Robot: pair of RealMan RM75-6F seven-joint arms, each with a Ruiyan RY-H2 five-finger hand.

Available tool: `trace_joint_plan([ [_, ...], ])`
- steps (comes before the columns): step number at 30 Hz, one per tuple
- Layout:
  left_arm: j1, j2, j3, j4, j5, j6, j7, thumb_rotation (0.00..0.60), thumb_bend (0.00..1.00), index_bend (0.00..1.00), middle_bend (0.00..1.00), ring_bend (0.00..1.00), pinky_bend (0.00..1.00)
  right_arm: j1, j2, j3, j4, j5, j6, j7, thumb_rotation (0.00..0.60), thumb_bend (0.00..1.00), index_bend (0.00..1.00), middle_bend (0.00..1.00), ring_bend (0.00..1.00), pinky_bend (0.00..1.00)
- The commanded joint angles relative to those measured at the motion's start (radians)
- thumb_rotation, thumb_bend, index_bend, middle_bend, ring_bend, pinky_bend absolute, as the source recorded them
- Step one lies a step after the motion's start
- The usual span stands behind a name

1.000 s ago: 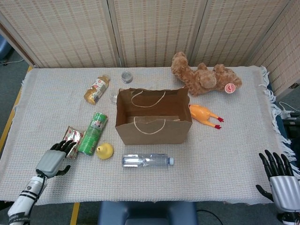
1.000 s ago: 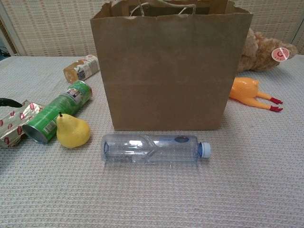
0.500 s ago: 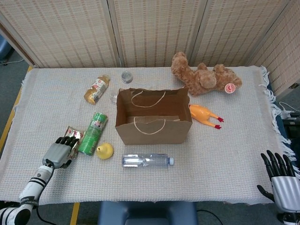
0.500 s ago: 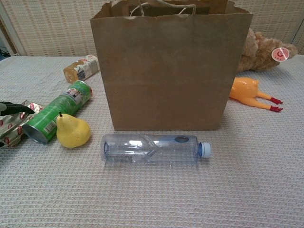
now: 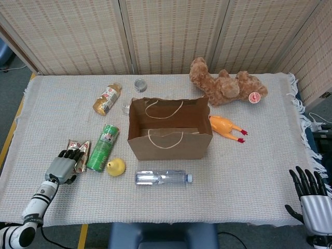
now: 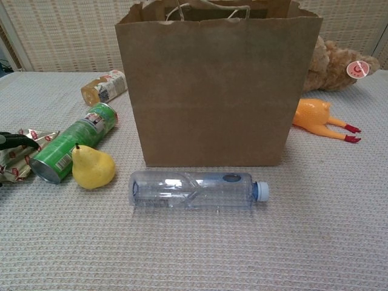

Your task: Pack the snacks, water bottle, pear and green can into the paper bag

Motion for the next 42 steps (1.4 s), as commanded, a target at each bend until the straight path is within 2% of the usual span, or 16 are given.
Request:
trace_joint_plan([
  [1, -0.004, -0.023, -0.004, 0.031, -0.009, -0.005, -0.002, 0.600, 0.37, 0.00, 0.00, 0.00, 0.09, 0.000, 0.000, 0.000, 0.000, 0.000, -0.001, 0.000, 0.600, 0.00, 0.00, 0.00, 0.00, 0.00],
  [4, -0.004, -0.045, -0.014, 0.063, -0.007, 0.010, -0.005, 0.600, 0.38, 0.00, 0.00, 0.00, 0.14, 0.000, 0.001, 0.000, 0.000, -0.001, -0.001, 0.003, 0.600, 0.00, 0.00, 0.00, 0.00, 0.00],
  [5, 0.000, -0.055, -0.021, 0.074, 0.001, 0.033, -0.010, 0.600, 0.41, 0.05, 0.02, 0.03, 0.22, 0.000, 0.001, -0.001, 0.000, -0.001, 0.000, 0.004, 0.600, 0.00, 0.00, 0.00, 0.00, 0.00],
  [7, 0.016, -0.084, -0.037, 0.100, 0.032, 0.098, -0.029, 0.600, 0.48, 0.24, 0.19, 0.20, 0.42, 0.000, 0.001, -0.001, 0.001, -0.001, -0.001, 0.005, 0.600, 0.00, 0.00, 0.00, 0.00, 0.00],
  [9, 0.036, -0.110, -0.047, 0.130, 0.075, 0.168, -0.053, 0.600, 0.58, 0.52, 0.48, 0.46, 0.66, 0.000, 0.002, -0.001, 0.001, -0.001, -0.001, 0.007, 0.600, 0.00, 0.00, 0.00, 0.00, 0.00],
  [11, 0.050, -0.120, -0.052, 0.145, 0.094, 0.200, -0.070, 0.600, 0.64, 0.65, 0.63, 0.60, 0.78, 0.000, 0.002, -0.001, 0.002, -0.001, -0.001, 0.009, 0.600, 0.00, 0.00, 0.00, 0.00, 0.00],
  [13, 0.058, -0.118, -0.054, 0.146, 0.098, 0.208, -0.080, 0.600, 0.66, 0.70, 0.70, 0.66, 0.82, 0.000, 0.002, -0.001, 0.003, -0.002, -0.001, 0.011, 0.600, 0.00, 0.00, 0.00, 0.00, 0.00],
  [19, 0.077, -0.105, -0.054, 0.144, 0.114, 0.229, -0.096, 0.600, 0.67, 0.72, 0.73, 0.69, 0.85, -0.001, 0.002, -0.002, 0.004, -0.004, 0.000, 0.015, 0.600, 0.00, 0.00, 0.00, 0.00, 0.00],
  [22, 0.114, -0.056, -0.078, 0.102, 0.121, 0.294, -0.147, 0.600, 0.67, 0.72, 0.73, 0.69, 0.85, -0.001, 0.003, -0.003, 0.005, -0.006, 0.001, 0.015, 0.600, 0.00, 0.00, 0.00, 0.00, 0.00],
  [25, 0.141, -0.030, -0.123, 0.056, 0.099, 0.347, -0.197, 0.600, 0.68, 0.72, 0.73, 0.69, 0.85, 0.000, 0.003, -0.003, 0.005, -0.007, 0.001, 0.014, 0.600, 0.00, 0.00, 0.00, 0.00, 0.00],
  [31, 0.168, 0.049, -0.255, -0.113, 0.029, 0.421, -0.307, 0.600, 0.68, 0.72, 0.73, 0.69, 0.84, 0.001, 0.003, -0.004, 0.005, -0.009, 0.000, 0.013, 0.600, 0.00, 0.00, 0.00, 0.00, 0.00],
  [39, 0.143, 0.164, -0.402, -0.361, 0.020, 0.493, -0.317, 0.600, 0.68, 0.72, 0.73, 0.69, 0.84, 0.004, 0.003, -0.003, 0.007, -0.014, -0.001, 0.013, 0.600, 0.00, 0.00, 0.00, 0.00, 0.00],
  [42, 0.112, 0.205, -0.456, -0.462, -0.008, 0.480, -0.298, 0.600, 0.68, 0.72, 0.73, 0.69, 0.84, 0.005, 0.002, -0.003, 0.007, -0.015, -0.001, 0.013, 0.600, 0.00, 0.00, 0.00, 0.00, 0.00],
])
